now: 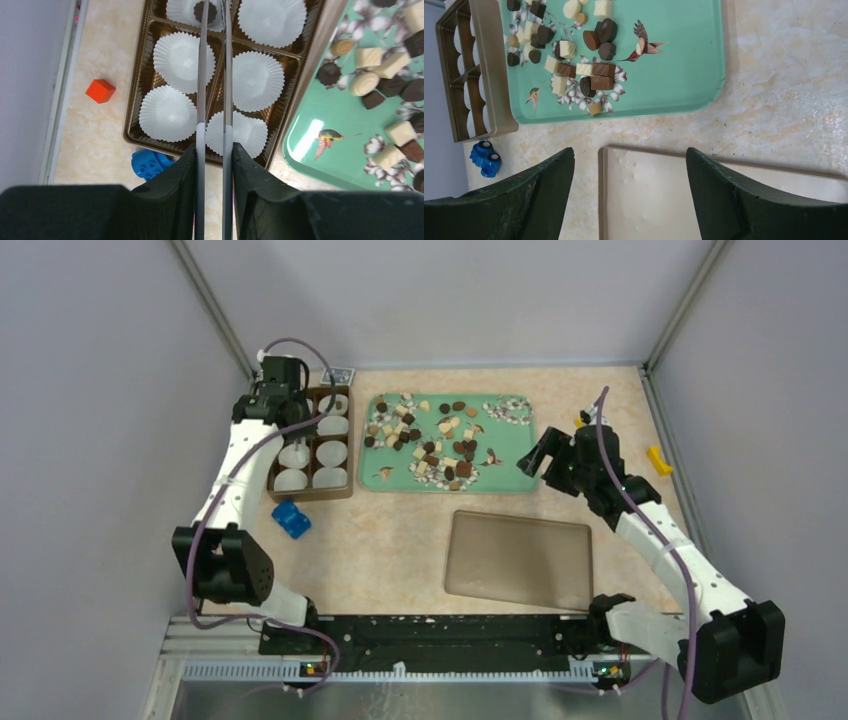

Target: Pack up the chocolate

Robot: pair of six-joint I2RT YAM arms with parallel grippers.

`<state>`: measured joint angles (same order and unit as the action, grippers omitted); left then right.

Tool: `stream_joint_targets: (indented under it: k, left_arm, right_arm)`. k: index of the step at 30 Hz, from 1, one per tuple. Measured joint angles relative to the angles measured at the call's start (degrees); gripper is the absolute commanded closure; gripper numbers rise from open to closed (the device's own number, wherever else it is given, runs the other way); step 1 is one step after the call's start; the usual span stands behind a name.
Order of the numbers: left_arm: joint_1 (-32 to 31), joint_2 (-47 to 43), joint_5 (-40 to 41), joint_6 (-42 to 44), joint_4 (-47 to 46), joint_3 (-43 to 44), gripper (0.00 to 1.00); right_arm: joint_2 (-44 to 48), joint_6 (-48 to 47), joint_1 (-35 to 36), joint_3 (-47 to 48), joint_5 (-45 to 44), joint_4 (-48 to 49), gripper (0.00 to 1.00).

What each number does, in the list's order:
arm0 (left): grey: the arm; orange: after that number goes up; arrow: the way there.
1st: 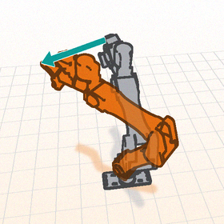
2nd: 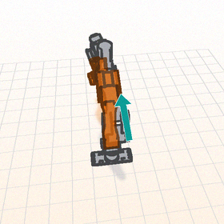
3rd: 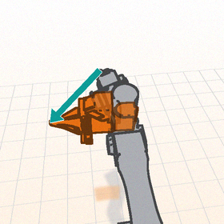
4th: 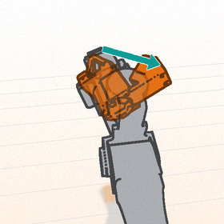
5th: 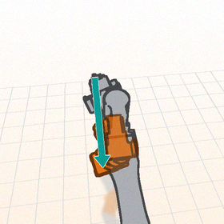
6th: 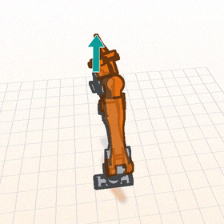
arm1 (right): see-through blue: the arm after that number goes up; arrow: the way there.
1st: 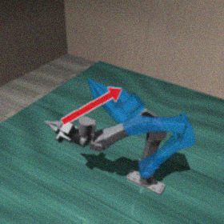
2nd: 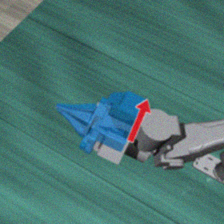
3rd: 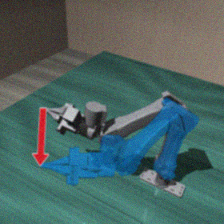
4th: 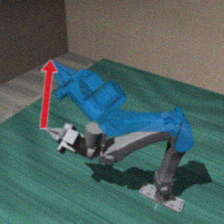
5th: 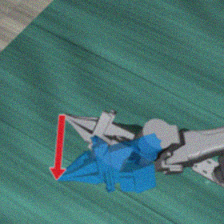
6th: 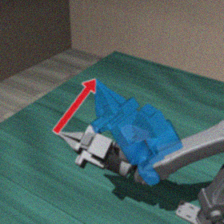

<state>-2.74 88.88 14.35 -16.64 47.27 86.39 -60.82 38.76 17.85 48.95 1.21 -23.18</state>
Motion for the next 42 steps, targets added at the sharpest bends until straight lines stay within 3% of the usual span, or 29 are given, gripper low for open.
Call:
stream_joint_targets:
  k: [8,12,21,42]
  left_arm:
    - [-13.97,-4.37,-3.54,3.02,0.98,-0.17,0.79]
    - [-18.23,-4.28,-7.1,2.84,0.98,-2.78,0.71]
    - [-19.58,-0.79,-7.28,-0.87,1.36,-5.92,0.59]
    - [-19.8,5.09,-1.44,-5.35,1.2,-6.19,0.56]
  right_arm:
    - [1.64,0.28,0.0,-0.59,-0.07,-1.05,0.2]
    - [2.62,0.28,0.0,-0.59,-0.17,-1.64,0.2]
    - [2.82,0.31,0.0,-0.59,-0.31,-1.95,0.2]
    - [0.85,0.22,0.0,-0.59,-0.28,-1.75,0.2]
